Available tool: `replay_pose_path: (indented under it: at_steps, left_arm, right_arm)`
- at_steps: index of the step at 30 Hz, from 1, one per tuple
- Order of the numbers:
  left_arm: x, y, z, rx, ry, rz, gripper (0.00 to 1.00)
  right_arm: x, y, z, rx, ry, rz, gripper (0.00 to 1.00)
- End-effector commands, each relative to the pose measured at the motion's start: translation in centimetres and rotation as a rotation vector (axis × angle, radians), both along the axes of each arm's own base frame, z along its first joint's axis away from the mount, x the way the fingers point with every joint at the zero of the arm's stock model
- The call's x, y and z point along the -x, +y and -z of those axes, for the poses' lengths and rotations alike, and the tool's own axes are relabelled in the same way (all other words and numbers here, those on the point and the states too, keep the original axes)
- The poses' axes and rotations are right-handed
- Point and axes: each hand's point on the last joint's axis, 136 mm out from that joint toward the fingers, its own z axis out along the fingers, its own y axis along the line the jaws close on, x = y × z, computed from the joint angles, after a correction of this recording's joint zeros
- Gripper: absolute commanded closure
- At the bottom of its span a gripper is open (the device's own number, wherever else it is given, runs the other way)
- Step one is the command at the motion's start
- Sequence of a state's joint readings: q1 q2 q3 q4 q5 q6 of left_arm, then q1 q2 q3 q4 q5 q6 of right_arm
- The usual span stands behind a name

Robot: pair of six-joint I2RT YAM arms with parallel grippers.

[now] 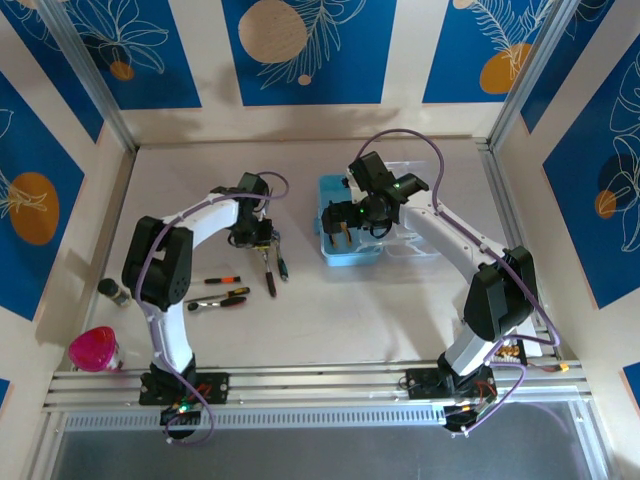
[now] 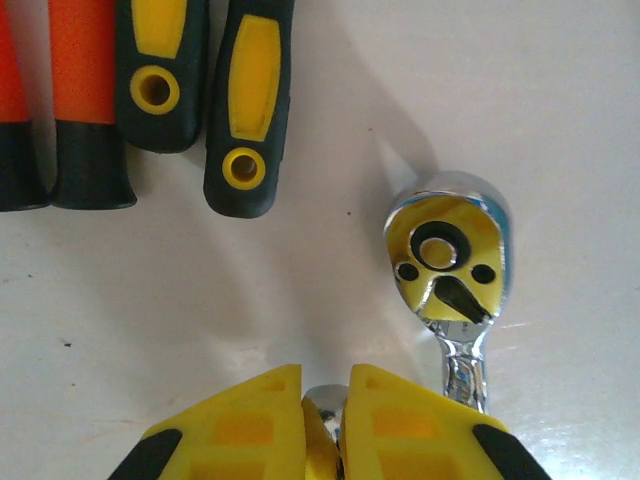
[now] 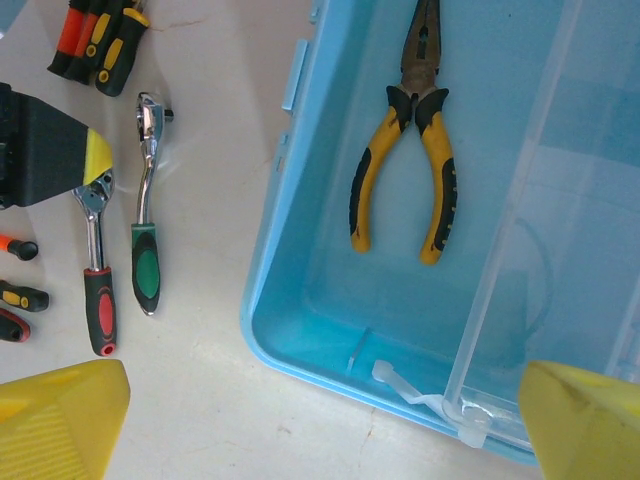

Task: Pack the tool kit

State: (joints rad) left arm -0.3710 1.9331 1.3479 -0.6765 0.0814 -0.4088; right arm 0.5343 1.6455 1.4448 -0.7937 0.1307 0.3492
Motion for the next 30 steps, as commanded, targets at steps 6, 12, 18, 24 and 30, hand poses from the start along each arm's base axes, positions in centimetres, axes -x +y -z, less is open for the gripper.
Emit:
replay_pose_path:
  at_steps: [6,12,18,24,30]
  left_arm:
    - [1.0,0.6,0.7,-0.053,0.042,0.034,0.76]
    - [1.6,0.6,-0.5,-0.040,0.031,0.039,0.61]
    - [2.4,0.9,-1.0,-0.036,0.037,0.036,0.49]
    - [3.4,0.8,-0.1,-0.022,0.060,0.031,0.45]
    - [4.3,0.1,0.9,-0.008,0.087,0.032,0.45]
  right_arm:
    - [0.5,0.0,-1.1,-0.032,-0.013,-0.014,0.00]
    - [0.5,-0.2,-1.0,-0.026,-0.010,-0.012,0.01]
    - [0.2,-1.3,-1.3,0.022,-0.027,0.005,0.01]
    - [-0.1,-2.9,-2.1,0.041,-0.047,0.031,0.01]
    - [0.0,-4.3,-2.6,0.034,-0.053,0.063,0.01]
